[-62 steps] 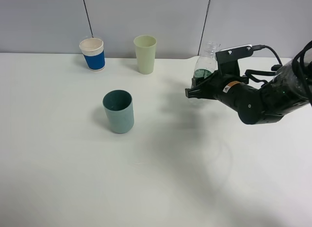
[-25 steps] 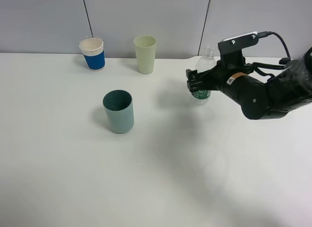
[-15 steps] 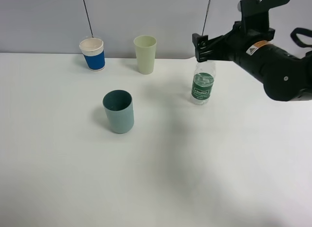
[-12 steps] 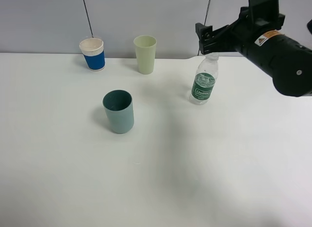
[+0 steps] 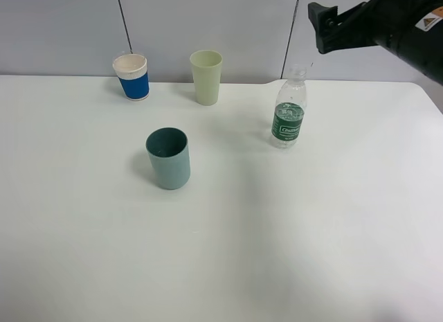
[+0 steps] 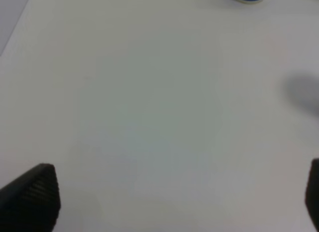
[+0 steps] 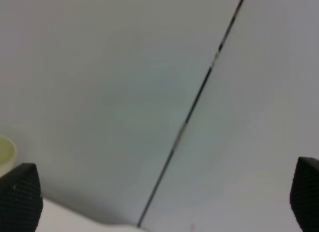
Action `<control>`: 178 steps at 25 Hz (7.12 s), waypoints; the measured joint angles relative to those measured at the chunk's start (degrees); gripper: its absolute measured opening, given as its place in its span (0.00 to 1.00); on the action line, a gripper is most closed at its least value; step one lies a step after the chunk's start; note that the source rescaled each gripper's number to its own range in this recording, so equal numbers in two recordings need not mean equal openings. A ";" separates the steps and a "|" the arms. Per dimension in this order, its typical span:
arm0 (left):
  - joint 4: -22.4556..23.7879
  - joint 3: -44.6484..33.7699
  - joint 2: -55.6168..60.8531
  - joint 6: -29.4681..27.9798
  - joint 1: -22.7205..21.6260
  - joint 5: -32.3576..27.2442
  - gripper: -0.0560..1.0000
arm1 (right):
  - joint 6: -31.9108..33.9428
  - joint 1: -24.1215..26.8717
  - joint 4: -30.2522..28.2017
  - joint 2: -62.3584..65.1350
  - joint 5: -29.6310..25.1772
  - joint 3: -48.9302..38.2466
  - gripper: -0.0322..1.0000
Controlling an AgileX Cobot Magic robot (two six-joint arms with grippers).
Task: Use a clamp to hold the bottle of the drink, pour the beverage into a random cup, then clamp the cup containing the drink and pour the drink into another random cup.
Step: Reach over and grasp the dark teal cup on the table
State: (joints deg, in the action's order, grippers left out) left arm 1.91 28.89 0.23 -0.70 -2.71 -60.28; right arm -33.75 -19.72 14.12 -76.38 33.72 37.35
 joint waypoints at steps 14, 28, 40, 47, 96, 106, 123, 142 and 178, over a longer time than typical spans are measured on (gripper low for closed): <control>0.00 0.00 0.00 0.00 0.00 0.00 1.00 | 25.05 20.51 -12.57 21.94 -29.21 0.00 1.00; 0.00 0.00 0.00 0.00 0.00 0.00 1.00 | 25.83 21.04 -17.23 52.16 -66.39 0.00 1.00; 0.00 0.00 0.00 0.00 0.00 0.00 1.00 | 28.14 21.04 -16.11 75.40 -89.37 0.00 1.00; 0.00 0.00 0.00 0.00 0.00 0.00 1.00 | 28.89 21.04 -14.12 76.53 -96.89 -2.48 1.00; 0.00 0.00 0.00 0.00 0.00 0.00 1.00 | 31.47 21.04 -11.67 76.53 -95.15 -9.03 1.00; 0.00 0.00 0.00 0.00 0.00 0.00 1.00 | 31.47 21.04 -11.67 76.53 -95.15 -9.03 1.00; 0.00 0.00 0.00 0.00 0.00 0.00 1.00 | 31.47 21.04 -11.67 76.53 -95.15 -9.03 1.00; 0.00 0.00 0.00 0.00 0.00 0.00 1.00 | 31.47 21.04 -11.67 76.53 -95.15 -9.03 1.00; -0.19 4.52 -26.67 7.64 0.00 4.45 1.00 | 31.47 21.04 -11.67 76.53 -95.15 -9.03 1.00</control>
State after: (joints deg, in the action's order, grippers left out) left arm 1.72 33.41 -26.44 6.94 -2.71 -55.84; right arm -2.28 1.32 2.46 0.15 -61.43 28.32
